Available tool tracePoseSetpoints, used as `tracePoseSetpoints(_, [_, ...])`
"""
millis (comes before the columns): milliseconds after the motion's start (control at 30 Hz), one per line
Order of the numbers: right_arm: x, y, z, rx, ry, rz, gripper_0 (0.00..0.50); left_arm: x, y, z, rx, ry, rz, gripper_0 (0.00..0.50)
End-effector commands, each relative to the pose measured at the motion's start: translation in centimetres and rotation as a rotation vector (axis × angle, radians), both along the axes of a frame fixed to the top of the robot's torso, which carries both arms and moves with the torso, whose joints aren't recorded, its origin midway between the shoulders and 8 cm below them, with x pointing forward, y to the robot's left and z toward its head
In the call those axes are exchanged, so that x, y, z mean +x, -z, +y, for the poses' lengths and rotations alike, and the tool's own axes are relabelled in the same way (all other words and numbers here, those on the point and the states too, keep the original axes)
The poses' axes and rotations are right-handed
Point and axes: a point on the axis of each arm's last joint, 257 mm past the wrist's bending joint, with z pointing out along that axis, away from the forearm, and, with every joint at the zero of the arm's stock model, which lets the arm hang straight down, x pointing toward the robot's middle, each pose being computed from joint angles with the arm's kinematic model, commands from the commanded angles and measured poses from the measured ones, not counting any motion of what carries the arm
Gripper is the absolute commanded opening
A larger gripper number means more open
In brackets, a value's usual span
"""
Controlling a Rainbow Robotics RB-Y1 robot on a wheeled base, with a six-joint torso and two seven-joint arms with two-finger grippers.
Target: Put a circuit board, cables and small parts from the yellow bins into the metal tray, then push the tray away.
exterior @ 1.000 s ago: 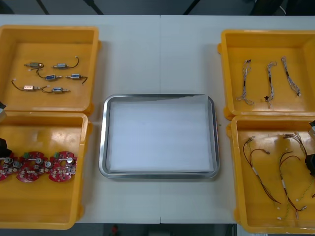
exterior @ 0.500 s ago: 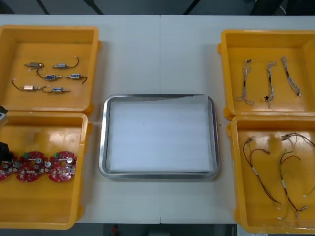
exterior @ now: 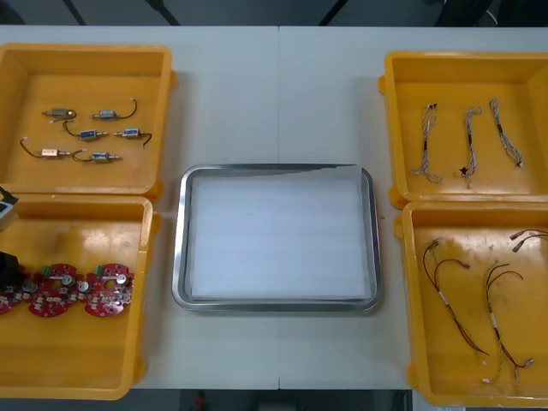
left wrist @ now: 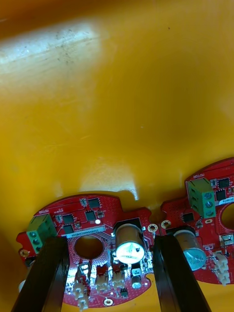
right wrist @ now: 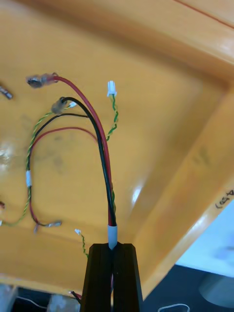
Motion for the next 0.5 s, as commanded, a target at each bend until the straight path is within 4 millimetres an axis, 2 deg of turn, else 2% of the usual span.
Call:
tracePoseSetpoints(33, [1.0, -4.9, 1.0, -0.066, -0.095, -0.052, 0.0, -0.9, 0.0, 1.6, 0.064, 0.078, 0.022, 0.5])
tracePoseSetpoints(133, [0.7, -6.3, 2.2, -0.087, -0.138, -0.046, 0.0, -0.8, -0.1, 1.8, 0.066, 0.078, 0.021, 0.5])
tracePoseSetpoints(300, [1.9, -8.8, 5.2, -0.053, -0.223, -0.102, 0.0, -1.1, 0.2, 1.9, 0.069, 0.078, 0.028, 0.5])
tracePoseSetpoints(500, [2.3, -10.0, 7.1, -0.013, -0.277, -0.124, 0.0, -1.0, 0.1, 2.2, 0.076, 0.078, 0.027, 0.5])
